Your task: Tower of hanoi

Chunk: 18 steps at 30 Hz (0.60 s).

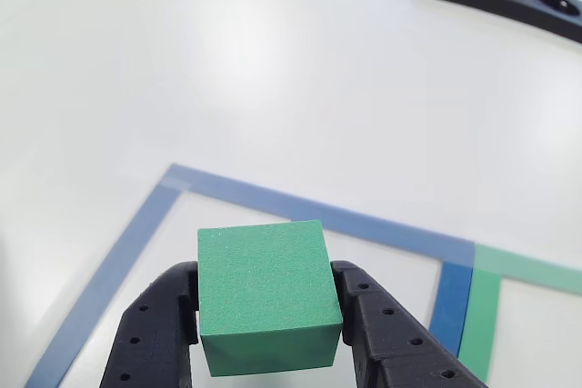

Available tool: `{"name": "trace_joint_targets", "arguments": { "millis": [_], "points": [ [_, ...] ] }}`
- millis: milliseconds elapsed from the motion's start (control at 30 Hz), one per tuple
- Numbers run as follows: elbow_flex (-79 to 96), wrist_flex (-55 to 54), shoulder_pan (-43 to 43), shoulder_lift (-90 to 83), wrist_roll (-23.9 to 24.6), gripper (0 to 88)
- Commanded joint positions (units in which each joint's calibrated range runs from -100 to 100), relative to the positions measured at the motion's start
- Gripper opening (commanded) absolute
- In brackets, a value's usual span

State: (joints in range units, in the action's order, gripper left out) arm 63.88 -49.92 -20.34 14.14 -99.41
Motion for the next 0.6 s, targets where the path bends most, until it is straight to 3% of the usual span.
{"name": "trace_joint_targets", "arguments": {
  "millis": [0,567],
  "points": [
    [-1.8,-4.3,-0.7,1.5,-0.6,7.5],
    [-4.0,-12.4,-1.5,10.1,-0.6,9.2]
  ]
}}
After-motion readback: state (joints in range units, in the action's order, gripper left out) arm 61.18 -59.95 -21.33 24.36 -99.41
